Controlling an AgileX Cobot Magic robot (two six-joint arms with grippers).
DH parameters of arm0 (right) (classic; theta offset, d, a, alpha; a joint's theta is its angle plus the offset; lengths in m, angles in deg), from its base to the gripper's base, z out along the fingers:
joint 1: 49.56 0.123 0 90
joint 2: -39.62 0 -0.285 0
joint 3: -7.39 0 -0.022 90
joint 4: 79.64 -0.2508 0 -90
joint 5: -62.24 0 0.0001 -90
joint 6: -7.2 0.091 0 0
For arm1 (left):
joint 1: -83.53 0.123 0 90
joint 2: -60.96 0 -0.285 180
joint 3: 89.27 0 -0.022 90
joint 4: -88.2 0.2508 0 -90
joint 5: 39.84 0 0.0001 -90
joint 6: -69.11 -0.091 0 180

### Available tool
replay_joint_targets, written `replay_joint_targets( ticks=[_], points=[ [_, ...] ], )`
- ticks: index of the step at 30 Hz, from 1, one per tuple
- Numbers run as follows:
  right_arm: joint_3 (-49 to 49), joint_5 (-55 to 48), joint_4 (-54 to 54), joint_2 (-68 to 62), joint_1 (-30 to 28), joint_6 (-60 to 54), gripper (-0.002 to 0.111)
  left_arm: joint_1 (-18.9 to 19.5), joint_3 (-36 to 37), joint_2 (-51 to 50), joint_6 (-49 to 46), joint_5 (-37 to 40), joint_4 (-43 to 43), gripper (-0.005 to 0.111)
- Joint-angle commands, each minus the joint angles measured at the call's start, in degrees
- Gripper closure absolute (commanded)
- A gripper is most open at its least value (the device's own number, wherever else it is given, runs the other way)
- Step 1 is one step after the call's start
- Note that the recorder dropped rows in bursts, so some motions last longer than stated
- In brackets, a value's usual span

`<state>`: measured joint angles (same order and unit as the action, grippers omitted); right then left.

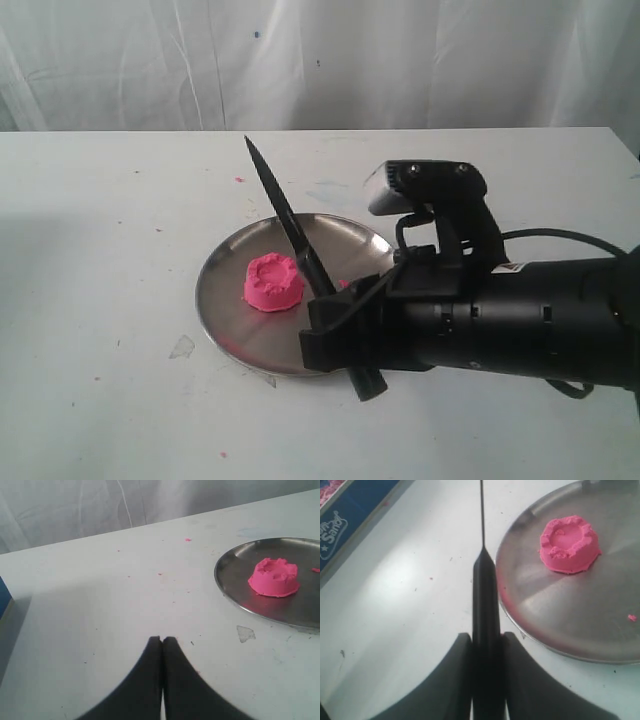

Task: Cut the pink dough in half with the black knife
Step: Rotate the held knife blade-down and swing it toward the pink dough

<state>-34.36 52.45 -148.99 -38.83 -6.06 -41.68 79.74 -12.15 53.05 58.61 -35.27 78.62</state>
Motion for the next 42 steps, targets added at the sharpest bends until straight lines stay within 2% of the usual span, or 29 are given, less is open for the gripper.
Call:
replay_joint_targets(
  ticks=[1,11,24,33,42],
  points=[
    [0.5,3.3,0.4,-1.9,0.1,0.0,0.108,0.3,0.1,0.1,0.0,-0.2,-0.6,0.107],
    [0.5,0.9,0.5,-2.7,0.1,0.0,0.108,0.3,0.1,0.1,0.0,-0.2,-0.6,0.107],
    [0.5,-0.3,6.0,-2.7,0.1,-0.2,0.108,0.3,0.1,0.1,0.0,-0.2,-0.6,0.107],
    [0.5,-9.3,20.3,-2.7,0.1,-0.3,0.108,0.3,0.1,0.1,0.0,-0.2,-0.6,0.107],
    [0.5,-9.5,32.5,-2.7,0.1,0.3,0.108,0.3,0.1,0.1,0.0,-0.2,-0.6,0.107]
  ],
)
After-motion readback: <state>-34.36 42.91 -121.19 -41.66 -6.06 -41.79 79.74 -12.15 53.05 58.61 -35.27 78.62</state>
